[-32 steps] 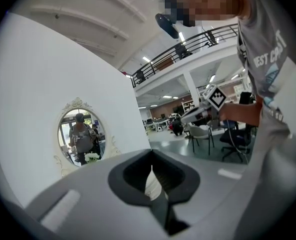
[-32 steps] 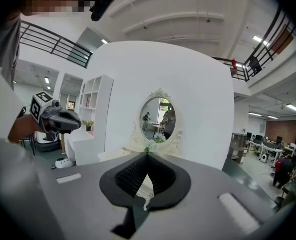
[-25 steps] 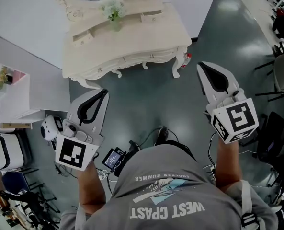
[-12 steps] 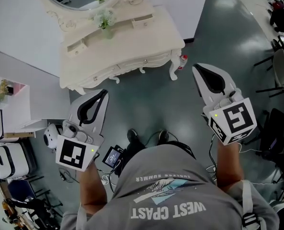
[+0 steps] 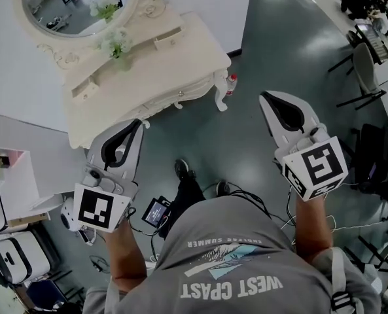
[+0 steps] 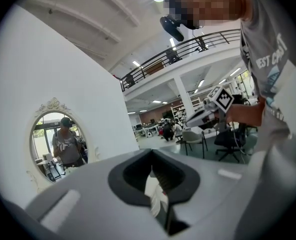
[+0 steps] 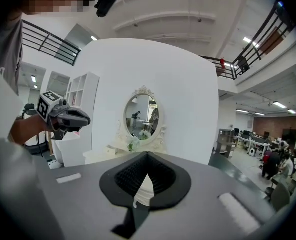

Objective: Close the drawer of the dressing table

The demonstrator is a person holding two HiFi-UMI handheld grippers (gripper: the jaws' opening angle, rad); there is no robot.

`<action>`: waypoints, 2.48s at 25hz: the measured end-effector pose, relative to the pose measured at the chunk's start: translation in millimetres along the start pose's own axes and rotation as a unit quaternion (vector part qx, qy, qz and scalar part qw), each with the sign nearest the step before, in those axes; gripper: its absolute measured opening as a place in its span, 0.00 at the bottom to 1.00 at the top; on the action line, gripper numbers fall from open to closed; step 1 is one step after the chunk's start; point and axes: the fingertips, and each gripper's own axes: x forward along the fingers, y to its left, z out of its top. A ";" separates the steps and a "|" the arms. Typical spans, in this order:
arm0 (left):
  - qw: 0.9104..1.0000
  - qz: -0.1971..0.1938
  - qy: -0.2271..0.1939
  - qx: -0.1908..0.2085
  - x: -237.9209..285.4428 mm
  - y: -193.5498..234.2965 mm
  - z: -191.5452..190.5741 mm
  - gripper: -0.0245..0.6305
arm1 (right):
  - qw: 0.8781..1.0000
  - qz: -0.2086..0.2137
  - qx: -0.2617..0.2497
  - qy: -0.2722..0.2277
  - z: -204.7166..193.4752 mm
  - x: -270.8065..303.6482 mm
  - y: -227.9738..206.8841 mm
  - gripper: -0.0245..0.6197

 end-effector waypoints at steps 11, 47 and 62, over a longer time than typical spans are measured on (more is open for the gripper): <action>0.995 -0.076 -0.072 0.010 69.8 75.2 7.4 0.04 | 0.995 -0.089 0.019 0.037 11.9 32.0 -13.8 0.04; 0.991 -0.103 -0.080 -0.015 112.6 247.1 -54.1 0.04 | 0.992 -0.120 -0.001 0.042 71.5 192.1 0.9 0.04; 0.999 -0.024 -0.011 -0.044 172.4 273.3 -74.2 0.04 | 0.999 0.017 -0.030 0.030 60.6 317.8 -65.8 0.04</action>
